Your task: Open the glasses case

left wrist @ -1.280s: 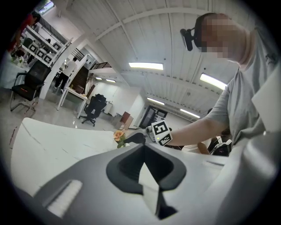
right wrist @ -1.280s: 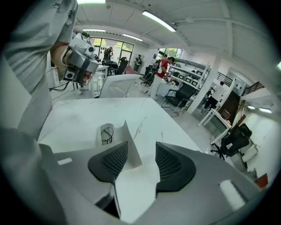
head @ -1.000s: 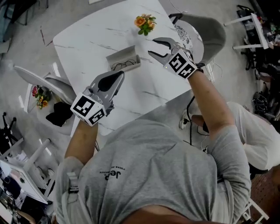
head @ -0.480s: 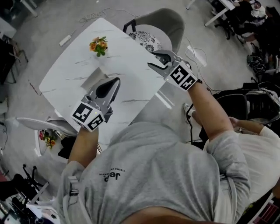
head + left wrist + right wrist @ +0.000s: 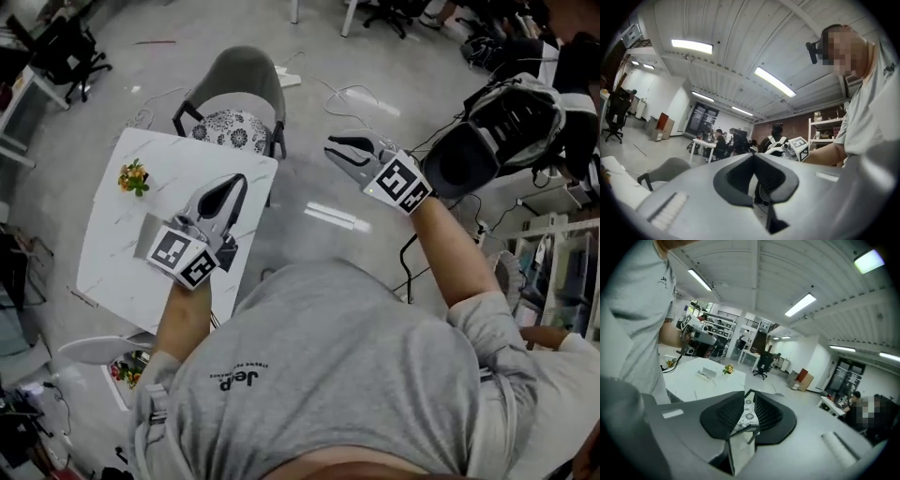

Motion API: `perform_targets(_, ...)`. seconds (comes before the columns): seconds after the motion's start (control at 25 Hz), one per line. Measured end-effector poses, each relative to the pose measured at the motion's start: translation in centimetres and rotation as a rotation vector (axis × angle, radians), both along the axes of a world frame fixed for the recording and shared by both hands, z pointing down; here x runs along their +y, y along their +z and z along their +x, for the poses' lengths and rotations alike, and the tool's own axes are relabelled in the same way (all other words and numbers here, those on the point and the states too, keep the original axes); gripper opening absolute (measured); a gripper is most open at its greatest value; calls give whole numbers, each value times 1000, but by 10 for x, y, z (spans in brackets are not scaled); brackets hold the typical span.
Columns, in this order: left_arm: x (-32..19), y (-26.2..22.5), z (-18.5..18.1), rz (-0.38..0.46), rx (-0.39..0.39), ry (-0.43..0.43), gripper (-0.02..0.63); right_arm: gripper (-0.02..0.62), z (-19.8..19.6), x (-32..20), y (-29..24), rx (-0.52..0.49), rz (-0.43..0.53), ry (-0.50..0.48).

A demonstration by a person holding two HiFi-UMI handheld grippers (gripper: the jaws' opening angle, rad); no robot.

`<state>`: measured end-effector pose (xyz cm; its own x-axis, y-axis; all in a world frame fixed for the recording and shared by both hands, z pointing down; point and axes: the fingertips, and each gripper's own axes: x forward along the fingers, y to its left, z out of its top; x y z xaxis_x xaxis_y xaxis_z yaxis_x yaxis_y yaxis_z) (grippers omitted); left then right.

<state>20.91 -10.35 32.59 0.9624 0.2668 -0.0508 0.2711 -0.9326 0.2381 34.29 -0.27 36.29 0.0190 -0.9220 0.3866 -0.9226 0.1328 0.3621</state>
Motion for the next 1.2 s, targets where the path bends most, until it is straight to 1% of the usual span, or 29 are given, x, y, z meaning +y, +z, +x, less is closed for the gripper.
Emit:
perform_targets(0.12,51,-10,31,12,5,80,49,46,24,81,-18,-39,67,143)
perform_targets(0.28,124,-19,68,19,8,180,49,9,45,192,-38,-123,174,332)
perform_targets(0.44,191,-27,99,25,10,271,49,3,47,284,-49,-199,266,458)
perform_targets(0.64,255,-32,123,29,12,362,49,2,42,368,-56,-269,383,592)
perform_targets(0.76,283,-33,132,24,13,389,49,2,39,402,-52,-307,421,646)
perform_targets(0.92,304,-29,138,26,4,417,49,2,35,423,-40,-338,433,682)
perform_targets(1.08,308,-25,141,43,-18,441,49,2,40,424,-35,-355,449,705)
perform_targets(1.2,296,-22,140,53,-34,441,49,2,42,408,-32,-370,463,697)
